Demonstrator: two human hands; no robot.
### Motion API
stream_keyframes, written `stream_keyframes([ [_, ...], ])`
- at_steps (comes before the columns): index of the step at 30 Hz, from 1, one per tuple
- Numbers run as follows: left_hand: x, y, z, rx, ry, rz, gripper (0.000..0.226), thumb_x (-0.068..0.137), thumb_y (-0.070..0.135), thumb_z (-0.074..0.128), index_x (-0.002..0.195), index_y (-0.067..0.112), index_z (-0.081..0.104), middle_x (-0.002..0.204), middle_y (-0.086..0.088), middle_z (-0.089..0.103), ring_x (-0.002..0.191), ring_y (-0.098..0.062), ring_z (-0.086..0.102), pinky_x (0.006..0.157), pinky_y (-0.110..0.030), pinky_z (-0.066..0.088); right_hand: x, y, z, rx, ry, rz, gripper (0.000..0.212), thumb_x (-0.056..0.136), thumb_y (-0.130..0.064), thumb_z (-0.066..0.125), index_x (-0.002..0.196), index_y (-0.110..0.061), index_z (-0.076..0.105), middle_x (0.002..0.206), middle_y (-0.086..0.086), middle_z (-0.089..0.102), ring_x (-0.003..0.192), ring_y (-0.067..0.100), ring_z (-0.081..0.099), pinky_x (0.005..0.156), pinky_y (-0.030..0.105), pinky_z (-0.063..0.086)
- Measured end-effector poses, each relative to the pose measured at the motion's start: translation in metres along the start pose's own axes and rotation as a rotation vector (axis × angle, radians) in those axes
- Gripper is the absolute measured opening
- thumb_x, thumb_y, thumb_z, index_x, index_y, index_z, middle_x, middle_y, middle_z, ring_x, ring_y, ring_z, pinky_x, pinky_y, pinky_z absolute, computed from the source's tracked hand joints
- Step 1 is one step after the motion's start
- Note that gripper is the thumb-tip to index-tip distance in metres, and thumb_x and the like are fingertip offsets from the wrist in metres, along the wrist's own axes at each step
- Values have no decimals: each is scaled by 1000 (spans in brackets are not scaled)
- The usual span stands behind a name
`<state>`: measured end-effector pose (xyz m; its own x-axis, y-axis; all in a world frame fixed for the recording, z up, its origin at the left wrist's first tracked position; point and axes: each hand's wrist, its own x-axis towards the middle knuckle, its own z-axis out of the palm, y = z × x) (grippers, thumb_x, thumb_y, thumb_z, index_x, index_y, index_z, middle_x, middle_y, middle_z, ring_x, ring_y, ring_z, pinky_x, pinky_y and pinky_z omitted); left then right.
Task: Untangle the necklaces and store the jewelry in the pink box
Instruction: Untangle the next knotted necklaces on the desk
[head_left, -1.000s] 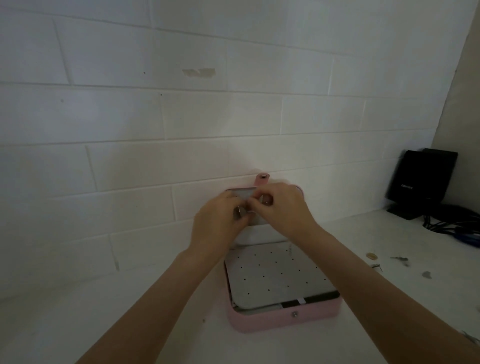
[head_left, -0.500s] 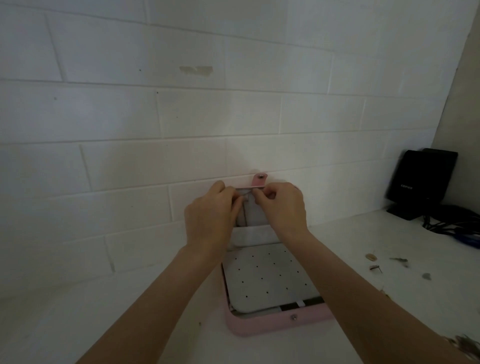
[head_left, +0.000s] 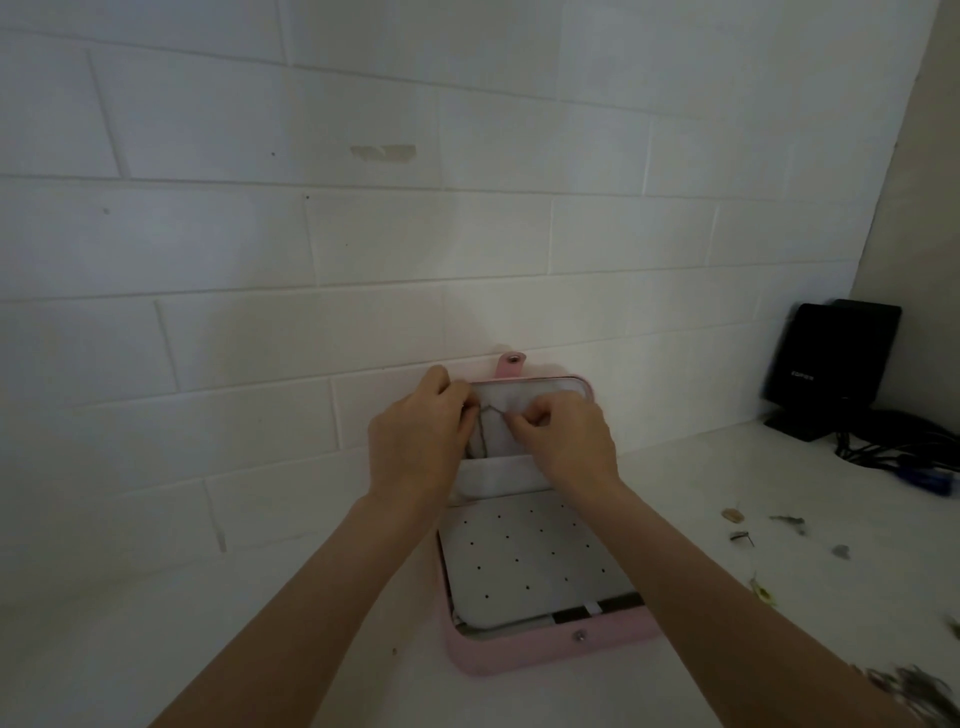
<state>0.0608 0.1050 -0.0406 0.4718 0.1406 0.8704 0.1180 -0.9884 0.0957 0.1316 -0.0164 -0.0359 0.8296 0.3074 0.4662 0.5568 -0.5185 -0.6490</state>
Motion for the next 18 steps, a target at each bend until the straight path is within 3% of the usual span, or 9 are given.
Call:
stream_keyframes([
  [3,-3,0,-3,-5,15,43,14,77,23,63,68,12,63,68,-1,54,41,-20,48,34,-22,34,-3,3,-8,7,-144,-3,26,86,-28,64,83,-3,69,66,-2,56,61,9,49,61,25,40],
  [6,-12,3,-4,3,-35,143,26,79,25,46,78,15,70,70,-1,56,39,-18,48,33,-18,32,-6,3,-20,6,-208,-51,17,86,-24,65,90,-8,70,68,-11,51,65,6,48,66,22,40],
  [9,-17,8,-2,64,-123,216,12,73,21,68,83,20,74,67,-2,52,35,-17,44,34,-16,24,-10,2,-30,-16,-301,-86,18,85,-21,66,99,-9,69,68,-14,47,63,1,45,55,13,38],
  [11,-18,10,-1,59,-162,204,25,59,14,86,80,20,75,64,-3,51,33,-17,43,35,-16,22,-11,2,-36,-47,-333,-104,18,84,-20,66,97,-8,70,70,-11,51,61,1,46,54,12,38],
  [14,-20,11,-3,48,-202,182,34,53,9,88,83,19,75,64,-3,52,33,-18,44,35,-17,22,-8,7,-47,-74,-294,-98,14,84,-16,66,92,-7,72,79,2,65,69,10,56,62,18,44],
  [18,-21,12,-4,28,-210,154,35,55,8,87,87,20,75,68,-1,56,35,-17,47,38,-13,13,-4,9,-60,-48,-252,-112,14,84,-7,62,91,-5,74,85,8,71,71,8,56,54,1,38],
])
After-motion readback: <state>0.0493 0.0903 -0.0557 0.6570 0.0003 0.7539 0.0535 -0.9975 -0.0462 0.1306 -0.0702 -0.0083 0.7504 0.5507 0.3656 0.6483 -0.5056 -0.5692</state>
